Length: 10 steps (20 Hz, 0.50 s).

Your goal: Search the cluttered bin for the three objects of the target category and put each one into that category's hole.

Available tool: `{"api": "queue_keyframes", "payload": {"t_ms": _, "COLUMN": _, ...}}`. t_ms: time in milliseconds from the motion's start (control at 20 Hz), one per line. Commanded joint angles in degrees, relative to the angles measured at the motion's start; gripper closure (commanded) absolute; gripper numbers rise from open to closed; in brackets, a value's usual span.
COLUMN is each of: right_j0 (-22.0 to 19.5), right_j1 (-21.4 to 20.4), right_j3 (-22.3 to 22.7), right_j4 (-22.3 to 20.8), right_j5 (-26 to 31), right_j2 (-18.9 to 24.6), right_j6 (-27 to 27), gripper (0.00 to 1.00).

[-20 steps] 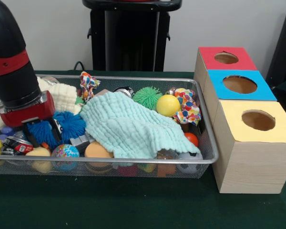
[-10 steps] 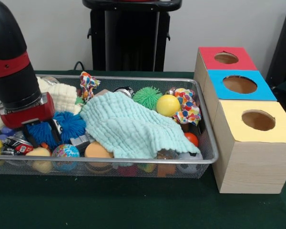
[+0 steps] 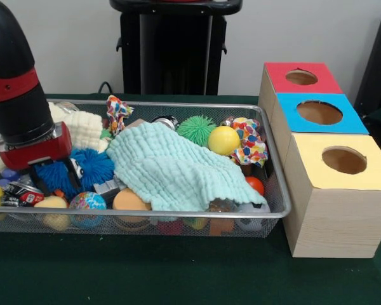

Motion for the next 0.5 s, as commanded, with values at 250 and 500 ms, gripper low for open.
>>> {"api": "queue_keyframes", "payload": {"t_ms": 250, "right_j0": -2.42, "right_j1": -4.65, "right_j3": -1.06, "right_j4": 2.01, "right_j5": -1.01, "right_j2": 0.71, "right_j6": -1.69, "gripper": 0.00}}
{"api": "queue_keyframes", "payload": {"t_ms": 500, "right_j0": -2.47, "right_j1": -5.14, "right_j3": -0.90, "right_j4": 2.83, "right_j5": 0.14, "right_j2": 1.26, "right_j6": -1.68, "gripper": 0.00}}
